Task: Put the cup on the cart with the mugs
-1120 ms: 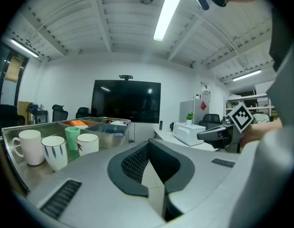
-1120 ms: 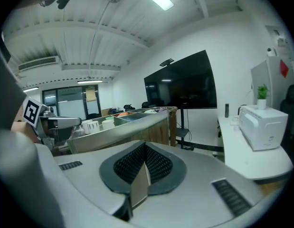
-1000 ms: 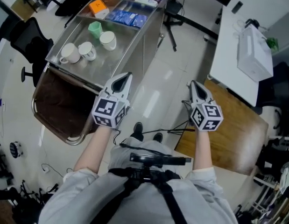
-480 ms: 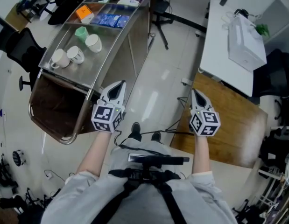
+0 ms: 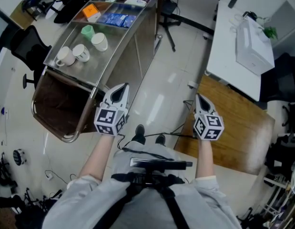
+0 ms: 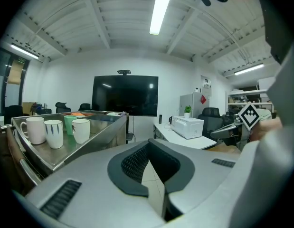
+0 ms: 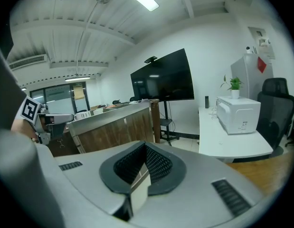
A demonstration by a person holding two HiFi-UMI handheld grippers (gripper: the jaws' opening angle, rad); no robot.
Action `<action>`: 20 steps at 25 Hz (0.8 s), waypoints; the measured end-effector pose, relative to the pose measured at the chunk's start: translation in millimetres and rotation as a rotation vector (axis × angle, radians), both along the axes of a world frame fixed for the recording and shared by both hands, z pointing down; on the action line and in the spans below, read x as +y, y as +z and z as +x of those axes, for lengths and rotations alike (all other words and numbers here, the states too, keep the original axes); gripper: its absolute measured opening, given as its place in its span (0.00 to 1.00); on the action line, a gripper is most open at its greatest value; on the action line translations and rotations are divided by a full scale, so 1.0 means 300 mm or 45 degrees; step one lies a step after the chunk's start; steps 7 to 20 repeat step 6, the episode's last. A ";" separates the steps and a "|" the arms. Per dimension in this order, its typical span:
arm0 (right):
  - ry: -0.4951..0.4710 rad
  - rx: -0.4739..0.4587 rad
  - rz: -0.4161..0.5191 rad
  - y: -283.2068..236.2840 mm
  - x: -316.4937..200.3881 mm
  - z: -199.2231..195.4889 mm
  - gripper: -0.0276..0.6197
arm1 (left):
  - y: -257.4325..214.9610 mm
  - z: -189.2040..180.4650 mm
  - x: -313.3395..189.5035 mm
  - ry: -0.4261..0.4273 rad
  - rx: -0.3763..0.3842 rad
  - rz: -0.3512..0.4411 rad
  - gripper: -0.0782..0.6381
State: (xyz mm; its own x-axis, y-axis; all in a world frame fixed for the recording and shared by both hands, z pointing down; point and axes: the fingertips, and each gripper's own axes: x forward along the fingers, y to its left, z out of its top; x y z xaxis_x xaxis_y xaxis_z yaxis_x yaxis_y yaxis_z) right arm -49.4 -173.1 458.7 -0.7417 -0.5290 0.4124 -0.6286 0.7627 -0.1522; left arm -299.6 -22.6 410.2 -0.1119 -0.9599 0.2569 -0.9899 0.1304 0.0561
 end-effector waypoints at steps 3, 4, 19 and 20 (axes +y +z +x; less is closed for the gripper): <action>-0.004 0.005 0.001 0.004 0.001 0.006 0.05 | 0.010 0.007 0.007 -0.007 0.005 -0.004 0.12; -0.002 0.008 0.003 0.005 0.001 0.011 0.05 | 0.013 0.011 0.009 -0.007 0.006 -0.005 0.12; 0.003 0.013 0.006 0.009 0.000 0.023 0.05 | 0.017 0.019 0.013 -0.008 0.010 -0.006 0.12; 0.003 0.013 0.006 0.009 0.000 0.023 0.05 | 0.017 0.019 0.013 -0.008 0.010 -0.006 0.12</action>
